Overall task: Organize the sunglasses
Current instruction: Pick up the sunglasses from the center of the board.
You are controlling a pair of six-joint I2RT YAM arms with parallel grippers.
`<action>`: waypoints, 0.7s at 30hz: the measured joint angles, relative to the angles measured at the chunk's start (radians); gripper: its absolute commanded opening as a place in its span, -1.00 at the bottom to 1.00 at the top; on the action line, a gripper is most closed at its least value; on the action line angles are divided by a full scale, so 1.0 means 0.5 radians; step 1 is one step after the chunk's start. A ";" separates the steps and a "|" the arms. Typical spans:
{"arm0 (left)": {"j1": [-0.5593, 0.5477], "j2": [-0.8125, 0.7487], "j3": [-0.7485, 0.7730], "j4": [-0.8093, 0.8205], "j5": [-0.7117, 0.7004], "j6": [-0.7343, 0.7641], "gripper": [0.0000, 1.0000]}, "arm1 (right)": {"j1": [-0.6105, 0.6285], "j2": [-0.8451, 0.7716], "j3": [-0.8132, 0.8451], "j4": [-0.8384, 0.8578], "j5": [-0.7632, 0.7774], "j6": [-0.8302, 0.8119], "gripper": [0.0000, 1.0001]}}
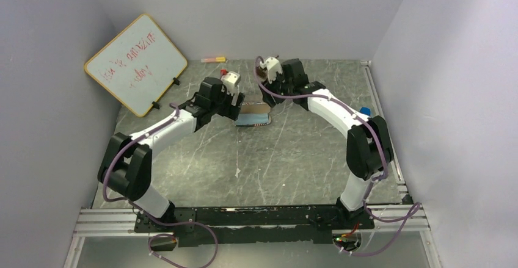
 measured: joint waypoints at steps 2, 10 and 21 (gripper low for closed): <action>0.010 -0.059 -0.001 -0.027 -0.023 0.020 0.93 | -0.004 0.021 0.117 -0.051 0.058 -0.008 0.25; 0.145 -0.122 0.022 -0.172 -0.019 0.095 0.93 | -0.133 0.550 0.994 -0.168 0.204 -0.054 0.30; 0.500 -0.123 0.027 -0.259 0.250 0.146 0.93 | -0.407 1.291 1.674 -0.513 0.063 -0.200 0.16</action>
